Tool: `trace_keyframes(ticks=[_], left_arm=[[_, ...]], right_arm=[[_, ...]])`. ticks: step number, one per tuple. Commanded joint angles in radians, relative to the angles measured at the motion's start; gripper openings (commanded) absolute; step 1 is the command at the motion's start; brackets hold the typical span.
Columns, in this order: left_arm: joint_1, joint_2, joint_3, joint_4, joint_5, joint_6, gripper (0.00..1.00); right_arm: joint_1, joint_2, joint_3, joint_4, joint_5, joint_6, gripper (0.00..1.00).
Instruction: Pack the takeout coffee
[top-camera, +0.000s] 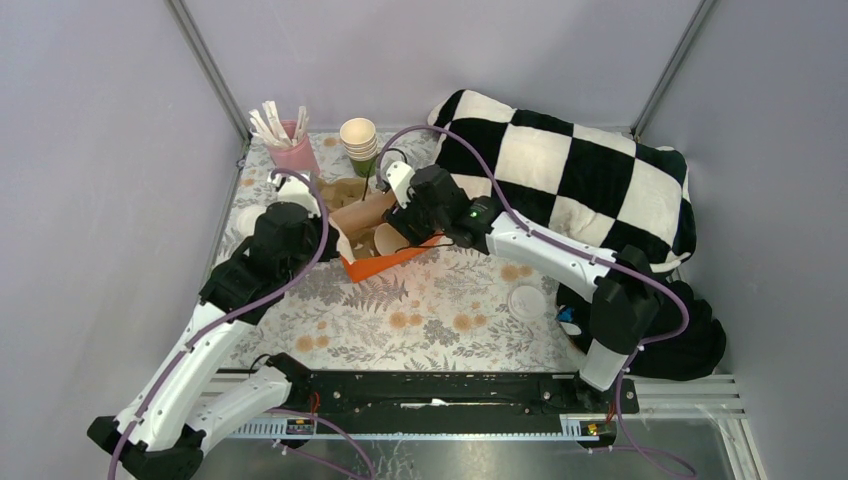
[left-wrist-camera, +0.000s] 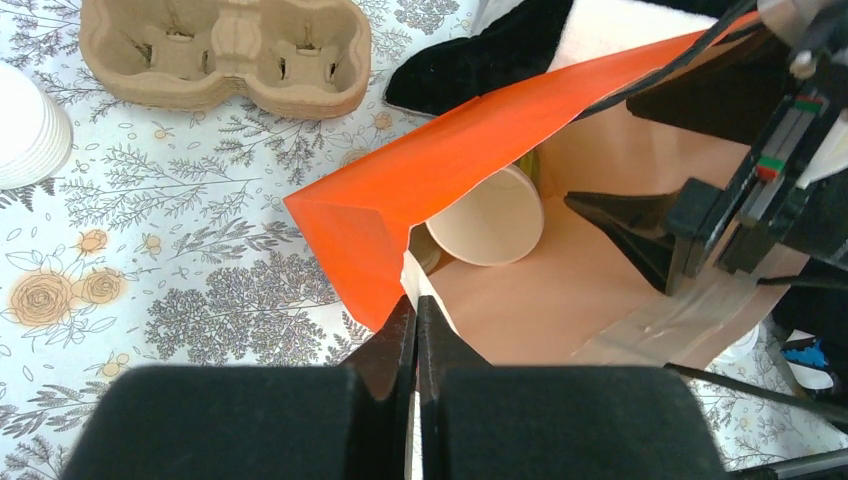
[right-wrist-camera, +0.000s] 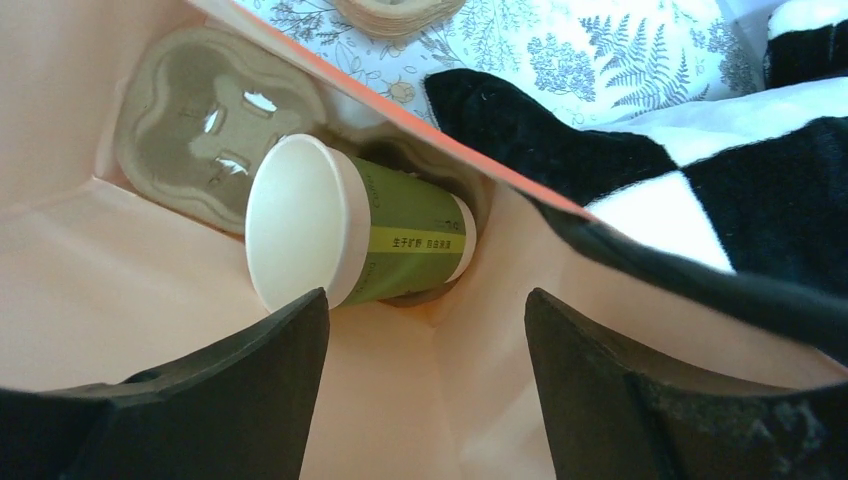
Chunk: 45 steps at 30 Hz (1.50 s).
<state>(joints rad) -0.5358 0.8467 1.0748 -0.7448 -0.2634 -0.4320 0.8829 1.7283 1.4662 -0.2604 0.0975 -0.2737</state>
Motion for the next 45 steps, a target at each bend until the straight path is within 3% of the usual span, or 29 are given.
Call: trace_keyframes(ticks=[1, 4, 11, 16, 20, 32, 38, 42, 45], left_arm=[[0.000, -0.058, -0.043, 0.072, -0.007, 0.025, 0.00], [0.000, -0.074, -0.067, 0.083, -0.006, 0.022, 0.00], [0.001, -0.095, -0.131, 0.117, -0.018, 0.009, 0.00], [0.000, -0.104, -0.171, 0.131, -0.022, -0.006, 0.00], [0.001, -0.116, -0.191, 0.133, -0.021, -0.008, 0.00], [0.001, -0.110, -0.191, 0.120, -0.001, -0.007, 0.00], [0.000, -0.102, -0.178, 0.085, -0.049, -0.024, 0.00], [0.000, -0.100, -0.180, 0.074, -0.068, -0.033, 0.00], [0.000, -0.092, -0.174, 0.069, -0.084, -0.041, 0.00]], right_arm=[[0.014, 0.015, 0.036, 0.024, 0.100, 0.007, 0.79], [0.037, 0.000, -0.052, 0.146, 0.061, -0.003, 0.84], [0.081, 0.000, -0.105, 0.218, 0.053, 0.011, 0.92], [0.114, 0.044, -0.136, 0.247, 0.276, -0.034, 0.94], [0.115, 0.045, -0.170, 0.342, 0.249, -0.070, 0.91], [0.118, 0.214, -0.022, 0.236, 0.351, -0.066, 0.60], [0.139, 0.187, 0.040, 0.184, 0.358, -0.068, 0.25], [0.165, 0.146, 0.082, 0.126, 0.397, -0.045, 0.12], [0.173, 0.099, 0.103, 0.086, 0.397, -0.015, 0.08]])
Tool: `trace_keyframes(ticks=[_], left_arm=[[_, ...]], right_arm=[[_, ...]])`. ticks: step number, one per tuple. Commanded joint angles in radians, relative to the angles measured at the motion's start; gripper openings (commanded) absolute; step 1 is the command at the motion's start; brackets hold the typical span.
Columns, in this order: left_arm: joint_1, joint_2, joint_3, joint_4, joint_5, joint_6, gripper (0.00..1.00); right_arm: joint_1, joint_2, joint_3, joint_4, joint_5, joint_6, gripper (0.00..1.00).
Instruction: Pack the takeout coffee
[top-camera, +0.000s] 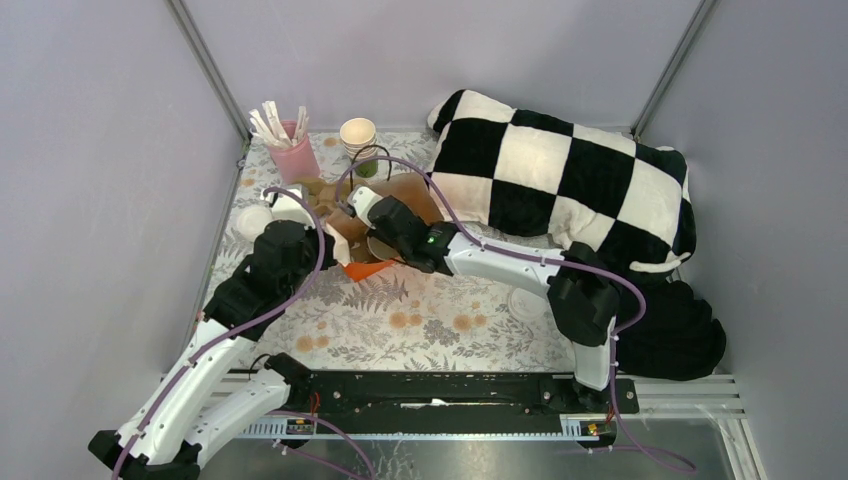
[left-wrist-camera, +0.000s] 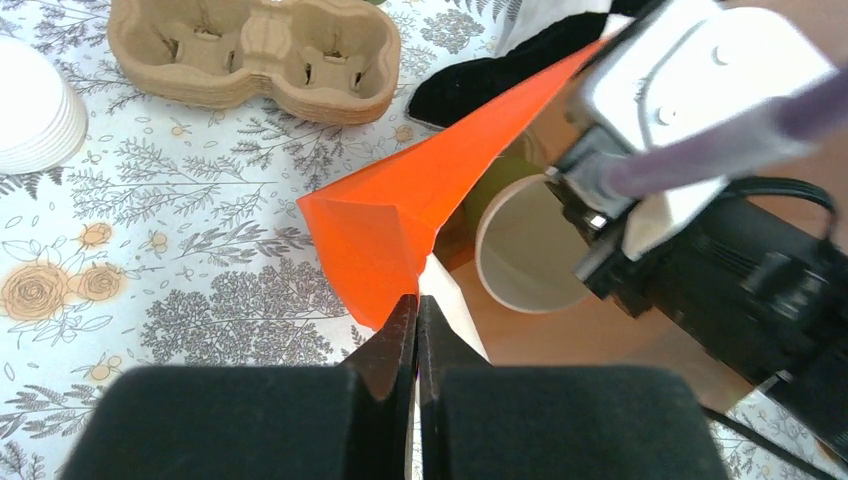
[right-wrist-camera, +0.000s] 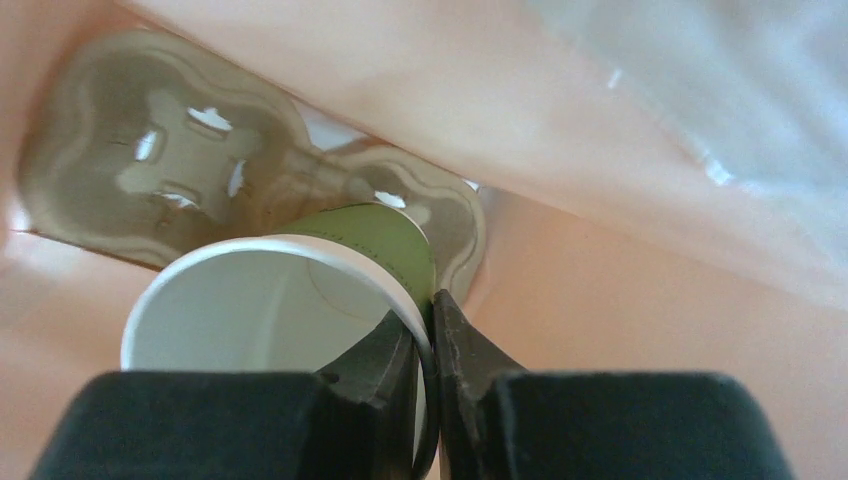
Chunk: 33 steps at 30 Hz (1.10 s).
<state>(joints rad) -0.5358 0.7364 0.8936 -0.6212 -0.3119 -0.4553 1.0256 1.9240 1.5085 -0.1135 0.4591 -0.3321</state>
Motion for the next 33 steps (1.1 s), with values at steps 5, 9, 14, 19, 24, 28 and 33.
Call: trace_keyframes(ticks=[5, 9, 14, 19, 24, 28, 33], left_arm=[[0.000, 0.064, 0.068, -0.136, -0.106, -0.054, 0.00], [0.000, 0.126, 0.134, -0.232, -0.169, -0.098, 0.00], [0.000, 0.171, 0.231, -0.317, -0.204, -0.152, 0.00], [0.000, 0.232, 0.327, -0.425, -0.248, -0.208, 0.00], [0.003, 0.307, 0.413, -0.542, -0.280, -0.286, 0.00], [0.011, 0.377, 0.500, -0.639, -0.268, -0.328, 0.00], [0.040, 0.426, 0.579, -0.733, -0.200, -0.376, 0.00]], right_arm=[[0.040, -0.181, 0.089, -0.145, -0.003, 0.094, 0.06], [0.047, -0.259, 0.094, -0.185, -0.062, 0.143, 0.06], [0.046, -0.284, 0.221, -0.354, -0.123, 0.241, 0.01], [0.047, -0.342, 0.402, -0.517, -0.184, 0.370, 0.00], [0.045, -0.476, 0.450, -0.598, -0.066, 0.487, 0.00], [0.033, -0.593, 0.445, -0.700, 0.144, 0.538, 0.00], [-0.149, -0.698, 0.224, -0.823, 0.088, 0.598, 0.00]])
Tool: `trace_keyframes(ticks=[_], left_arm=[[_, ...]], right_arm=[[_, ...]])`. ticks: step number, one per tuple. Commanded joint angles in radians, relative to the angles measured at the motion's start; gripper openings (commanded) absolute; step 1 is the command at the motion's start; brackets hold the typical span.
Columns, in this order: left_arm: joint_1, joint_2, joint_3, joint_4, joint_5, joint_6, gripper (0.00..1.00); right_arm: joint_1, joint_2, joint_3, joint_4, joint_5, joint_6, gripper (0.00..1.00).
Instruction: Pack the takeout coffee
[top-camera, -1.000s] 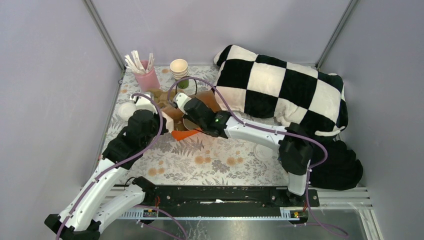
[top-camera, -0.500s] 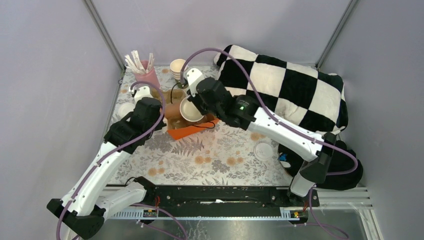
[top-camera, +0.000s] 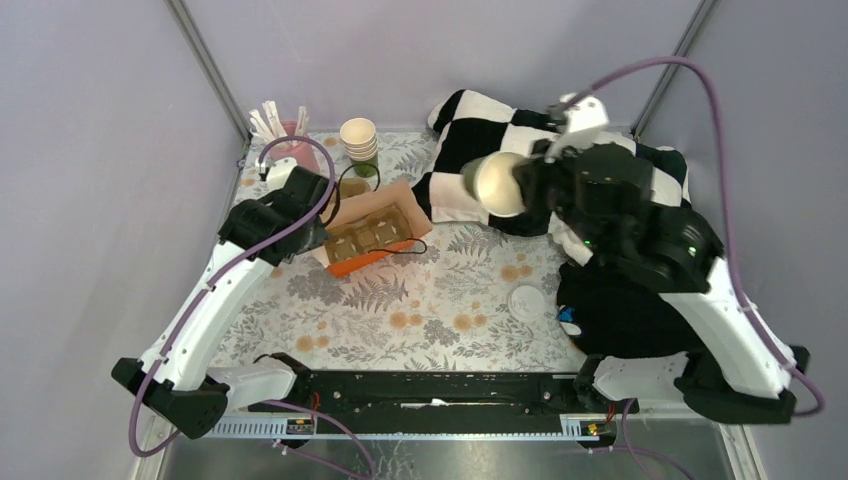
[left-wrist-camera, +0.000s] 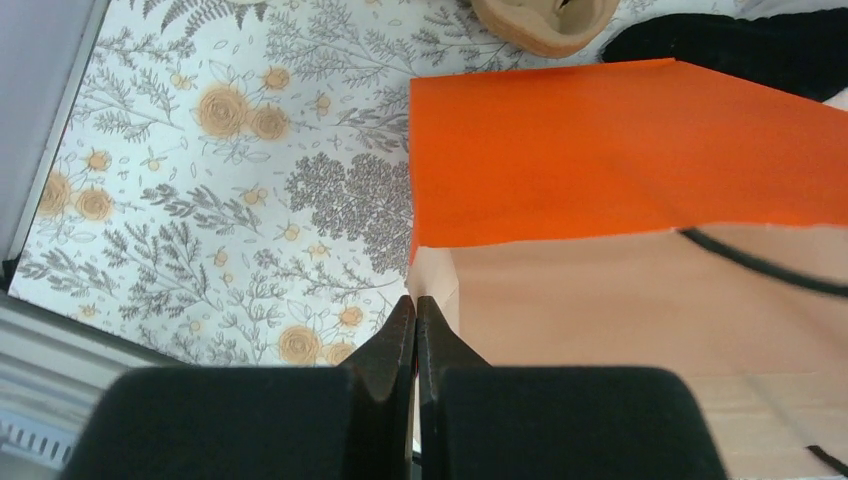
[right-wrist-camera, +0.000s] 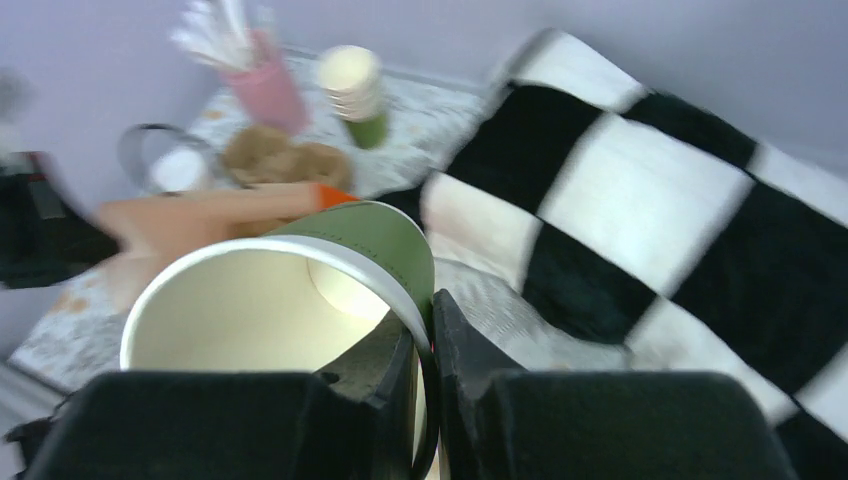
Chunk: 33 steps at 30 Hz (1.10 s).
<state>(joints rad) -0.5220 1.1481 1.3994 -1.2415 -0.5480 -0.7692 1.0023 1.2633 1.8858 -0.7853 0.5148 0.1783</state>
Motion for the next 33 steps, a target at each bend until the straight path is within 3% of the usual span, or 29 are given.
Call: trace_keyframes(ticks=[1, 3, 8, 17, 25, 28, 33], left_arm=[[0.037, 0.019, 0.080, -0.122, 0.052, -0.065, 0.00], [0.058, 0.038, 0.112, -0.149, 0.068, -0.063, 0.00], [0.089, 0.086, 0.184, -0.214, 0.062, -0.066, 0.05], [0.109, 0.117, 0.238, -0.172, 0.066, -0.018, 0.14], [0.110, 0.120, 0.276, -0.173, 0.034, 0.045, 0.26], [0.110, 0.107, 0.270, -0.170, 0.035, 0.055, 0.33], [0.109, 0.091, 0.291, -0.164, 0.013, 0.082, 0.43]], right_arm=[[-0.176, -0.041, -0.213, -0.160, -0.021, 0.100, 0.00], [-0.240, -0.023, -0.324, -0.162, -0.145, 0.116, 0.00], [-0.261, 0.097, -0.518, -0.094, -0.344, 0.136, 0.03], [-0.263, 0.332, -0.623, 0.048, -0.461, 0.144, 0.08], [-0.263, 0.345, -0.694, 0.085, -0.456, 0.166, 0.19], [-0.261, 0.356, -0.690, 0.076, -0.459, 0.168, 0.28], [-0.261, 0.308, -0.639, 0.007, -0.431, 0.178, 0.60]])
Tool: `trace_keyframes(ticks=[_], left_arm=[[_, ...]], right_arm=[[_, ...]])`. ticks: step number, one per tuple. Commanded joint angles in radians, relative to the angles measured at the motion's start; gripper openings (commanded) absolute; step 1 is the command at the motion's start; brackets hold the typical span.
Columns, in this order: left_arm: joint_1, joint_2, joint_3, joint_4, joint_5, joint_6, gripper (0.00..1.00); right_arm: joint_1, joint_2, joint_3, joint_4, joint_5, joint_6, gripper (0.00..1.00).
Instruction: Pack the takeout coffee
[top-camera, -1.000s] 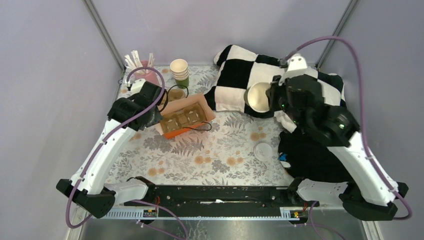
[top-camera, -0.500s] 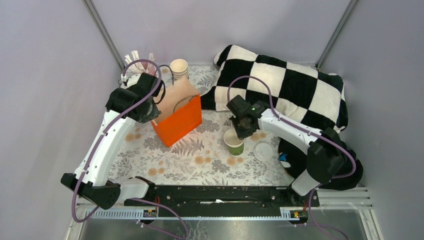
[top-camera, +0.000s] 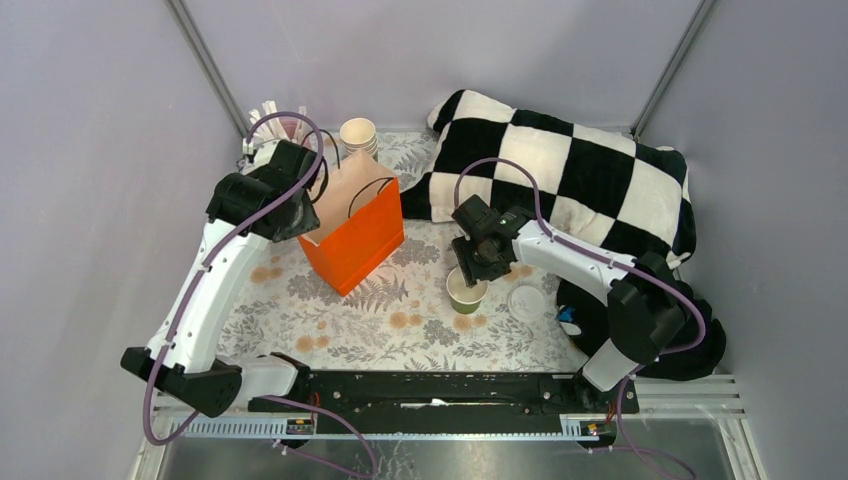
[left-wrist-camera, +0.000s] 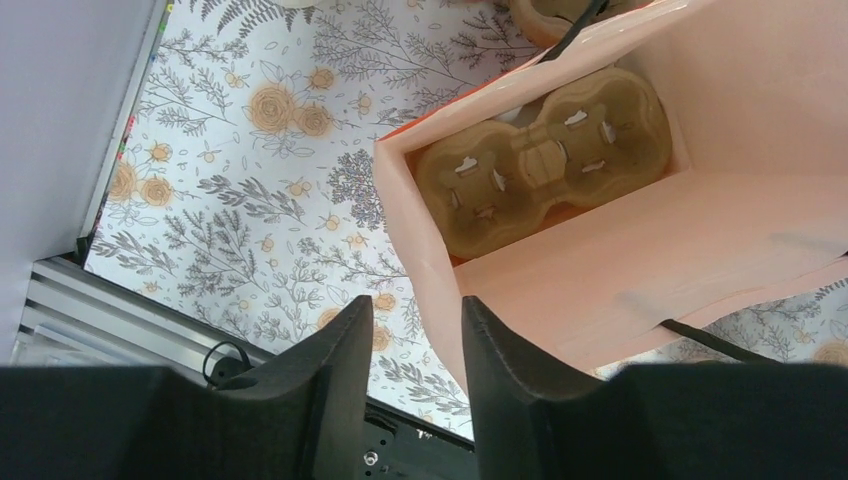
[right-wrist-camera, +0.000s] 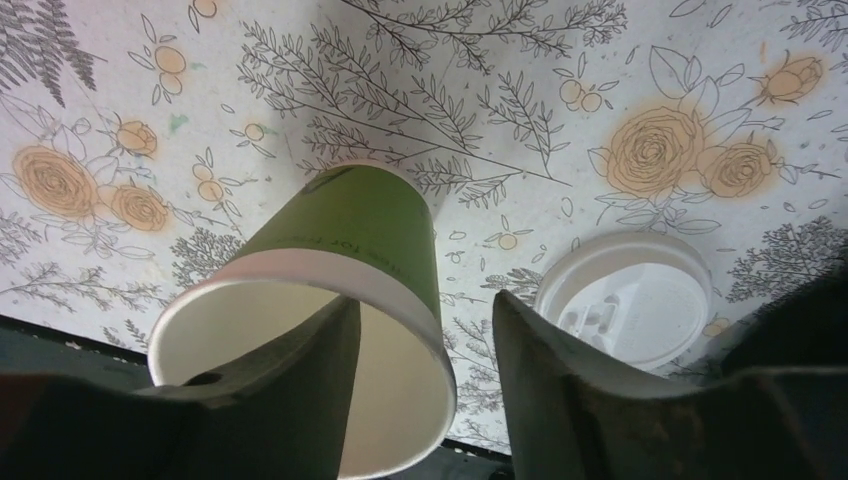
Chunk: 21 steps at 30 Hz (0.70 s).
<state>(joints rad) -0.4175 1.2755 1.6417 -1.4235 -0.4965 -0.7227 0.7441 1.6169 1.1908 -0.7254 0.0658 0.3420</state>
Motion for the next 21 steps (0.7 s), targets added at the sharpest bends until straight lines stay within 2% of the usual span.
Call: trace_keyframes(ticks=[1, 3, 6, 10, 12, 14, 17, 21], left_arm=[[0.005, -0.038, 0.063, 0.019, -0.042, 0.043, 0.48], [0.005, -0.041, 0.100, 0.024, -0.036, 0.069, 0.59], [0.005, -0.051, 0.169, 0.047, -0.024, 0.103, 0.69], [0.005, -0.072, 0.257, 0.127, 0.058, 0.174, 0.77], [0.005, -0.078, 0.286, 0.183, 0.134, 0.207, 0.80], [0.005, -0.087, 0.288, 0.262, 0.247, 0.239, 0.82], [0.004, -0.090, 0.279, 0.357, 0.430, 0.266, 0.83], [-0.018, -0.124, 0.188, 0.478, 0.624, 0.274, 0.86]], right_arm=[[-0.003, -0.060, 0.080, -0.086, 0.042, 0.012, 0.64], [-0.009, -0.100, 0.134, -0.150, 0.096, 0.012, 0.73], [-0.047, -0.182, 0.200, -0.208, 0.141, 0.008, 0.84], [-0.238, -0.258, 0.191, -0.263, 0.095, 0.021, 0.93], [-0.336, -0.246, 0.119, -0.268, 0.015, 0.011, 0.95], [-0.375, -0.203, 0.067, -0.308, -0.014, 0.003, 1.00], [-0.382, -0.186, -0.024, -0.263, -0.037, 0.009, 1.00], [-0.383, -0.144, -0.157, -0.160, -0.094, 0.016, 1.00]])
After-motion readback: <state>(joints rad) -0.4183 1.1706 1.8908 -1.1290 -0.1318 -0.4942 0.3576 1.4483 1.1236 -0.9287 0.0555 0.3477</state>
